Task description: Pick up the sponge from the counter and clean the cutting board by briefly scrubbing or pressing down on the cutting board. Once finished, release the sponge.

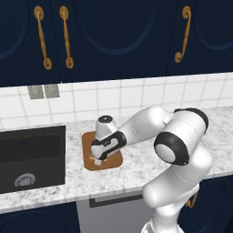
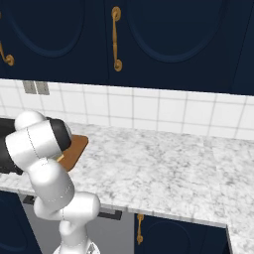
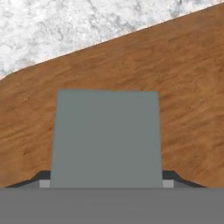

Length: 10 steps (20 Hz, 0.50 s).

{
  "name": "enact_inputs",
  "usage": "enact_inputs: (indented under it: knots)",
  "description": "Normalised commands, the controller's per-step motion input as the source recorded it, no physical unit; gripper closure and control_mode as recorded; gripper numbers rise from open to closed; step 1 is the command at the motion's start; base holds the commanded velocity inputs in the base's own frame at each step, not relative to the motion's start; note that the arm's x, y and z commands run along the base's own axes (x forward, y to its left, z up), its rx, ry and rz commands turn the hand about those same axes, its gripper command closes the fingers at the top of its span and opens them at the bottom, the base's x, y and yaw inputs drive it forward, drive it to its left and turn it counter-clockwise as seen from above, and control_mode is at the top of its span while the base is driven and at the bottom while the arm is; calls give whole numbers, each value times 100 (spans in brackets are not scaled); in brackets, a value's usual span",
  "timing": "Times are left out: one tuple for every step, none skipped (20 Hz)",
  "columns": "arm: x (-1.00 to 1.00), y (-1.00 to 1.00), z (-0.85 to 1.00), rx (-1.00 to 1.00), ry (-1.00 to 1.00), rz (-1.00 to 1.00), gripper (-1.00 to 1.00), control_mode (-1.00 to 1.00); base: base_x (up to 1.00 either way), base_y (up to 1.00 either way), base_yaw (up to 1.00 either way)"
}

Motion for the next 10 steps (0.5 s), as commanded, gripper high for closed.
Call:
enact_inputs:
  knots:
    - [0,28,0,-7,1,4,100,-100,0,0,0]
    - [1,17,0,-7,0,2,100,-100,0,0,0]
    - [12,3,0,-7,0,0,100,-100,0,0,0]
    - [20,0,0,-7,0,0,100,-100,0,0,0]
    - [31,0,0,-7,0,0,100,-100,0,0,0]
    - [34,0,0,-6,0,0,100,-100,0,0,0]
    - [35,0,0,-5,0,0,100,-100,0,0,0]
    - [34,-13,0,-4,0,0,100,-100,0,0,0]
    - [34,-21,0,-2,0,0,100,-100,0,0,0]
    - [38,-25,0,-1,0,0,100,-100,0,0,0]
